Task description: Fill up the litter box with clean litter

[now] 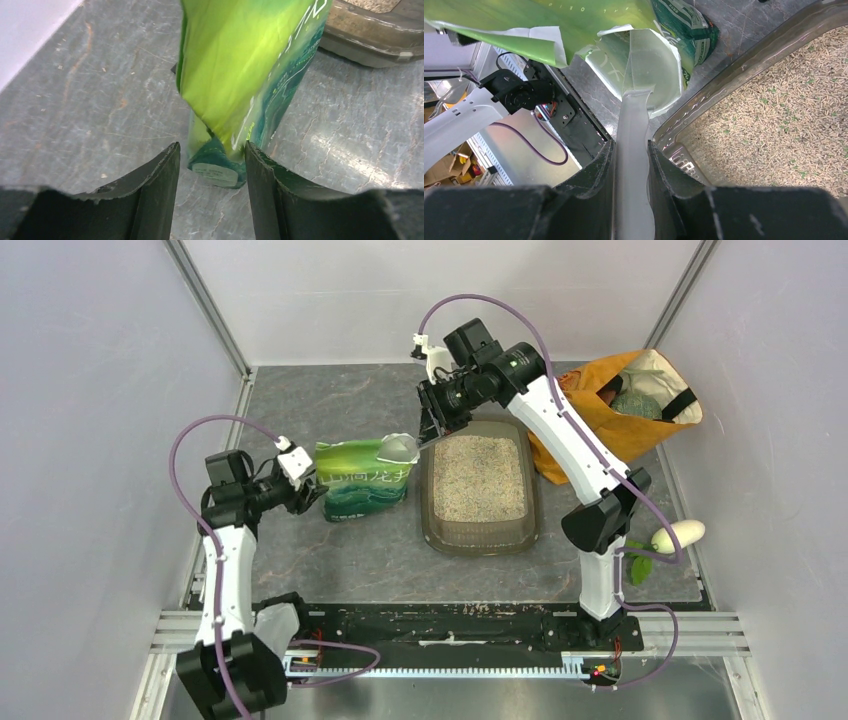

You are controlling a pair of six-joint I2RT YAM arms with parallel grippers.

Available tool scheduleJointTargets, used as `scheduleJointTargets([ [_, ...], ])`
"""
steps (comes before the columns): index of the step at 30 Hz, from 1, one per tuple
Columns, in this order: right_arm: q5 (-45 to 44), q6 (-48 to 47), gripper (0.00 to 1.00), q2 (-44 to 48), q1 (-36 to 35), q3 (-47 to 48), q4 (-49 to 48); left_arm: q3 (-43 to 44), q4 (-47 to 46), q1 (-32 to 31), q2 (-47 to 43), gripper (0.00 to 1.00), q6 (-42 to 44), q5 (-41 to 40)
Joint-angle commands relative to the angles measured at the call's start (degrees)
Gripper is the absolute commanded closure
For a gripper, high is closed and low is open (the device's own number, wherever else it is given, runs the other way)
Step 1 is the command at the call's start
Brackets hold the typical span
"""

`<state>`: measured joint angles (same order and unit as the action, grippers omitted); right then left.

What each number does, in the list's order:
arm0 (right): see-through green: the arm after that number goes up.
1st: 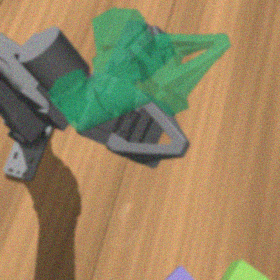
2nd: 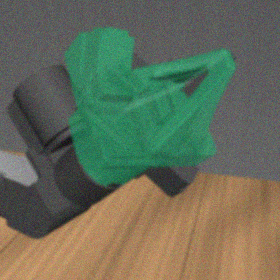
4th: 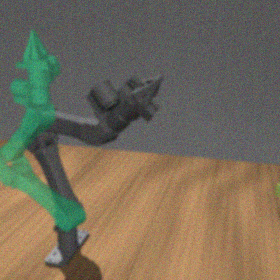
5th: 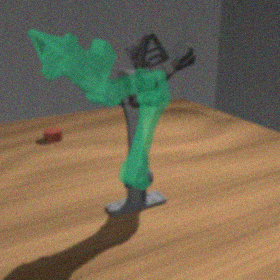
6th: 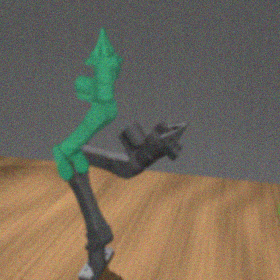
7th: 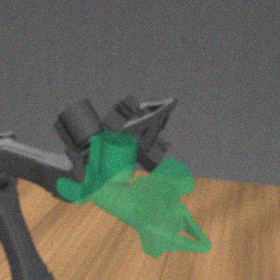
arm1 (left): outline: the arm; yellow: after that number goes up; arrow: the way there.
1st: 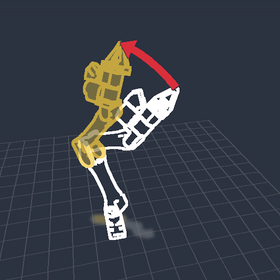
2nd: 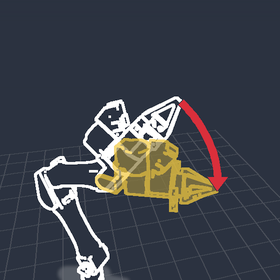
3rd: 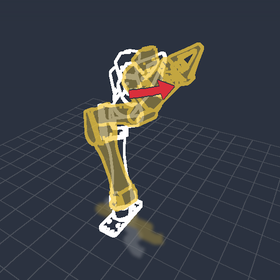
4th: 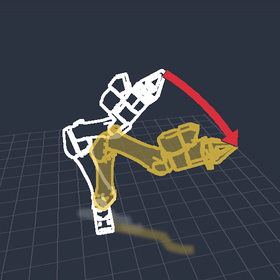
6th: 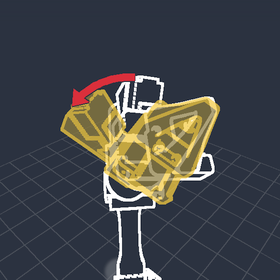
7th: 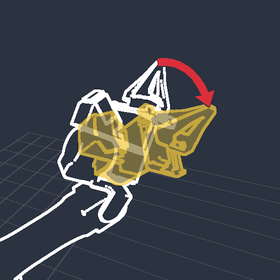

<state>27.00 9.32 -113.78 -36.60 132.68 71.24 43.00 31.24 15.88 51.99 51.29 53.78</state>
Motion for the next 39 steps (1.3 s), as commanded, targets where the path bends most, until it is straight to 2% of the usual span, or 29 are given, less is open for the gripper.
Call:
scheduleJointTargets([
  [1,-3.0,-1.3,1.0,-1.0,0.2,1.8,2.4,-0.1,-3.3,2.5,4.3,0.44,4.3,8.9],
  [4,-3.0,-1.2,1.0,-1.2,0.2,1.8,2.3,0.8,1.5,2.5,7.5,0.44,11.0,12.6],
  [7,-2.9,-1.1,1.0,-1.4,0.1,1.7,2.3,0.1,0.4,2.5,10.2,0.45,12.5,14.1],
  [12,-2.8,-1.1,1.0,-1.9,0.1,1.3,2.2,0.7,-1.7,2.4,14.9,0.21,12.6,16.3],
  [21,-2.9,-1.2,1.0,-2.2,0.2,1.8,2.3,1.5,-10.2,6.4,13.0,0.18,4.7,15.3],
  [25,-2.7,-1.2,1.0,-2.5,0.1,2.2,2.4,3.5,-5.3,6.2,14.9,0.16,9.3,17.7],
  [29,-2.8,-1.4,1.0,-3.0,0.2,2.8,3.1,6.1,2.9,4.4,19.2,0.14,17.2,19.2],
  [39,-3.5,-1.9,1.0,-2.9,0.2,2.7,3.4,11.0,3.1,-1.5,28.9,0.12,19.2,18.9],
])
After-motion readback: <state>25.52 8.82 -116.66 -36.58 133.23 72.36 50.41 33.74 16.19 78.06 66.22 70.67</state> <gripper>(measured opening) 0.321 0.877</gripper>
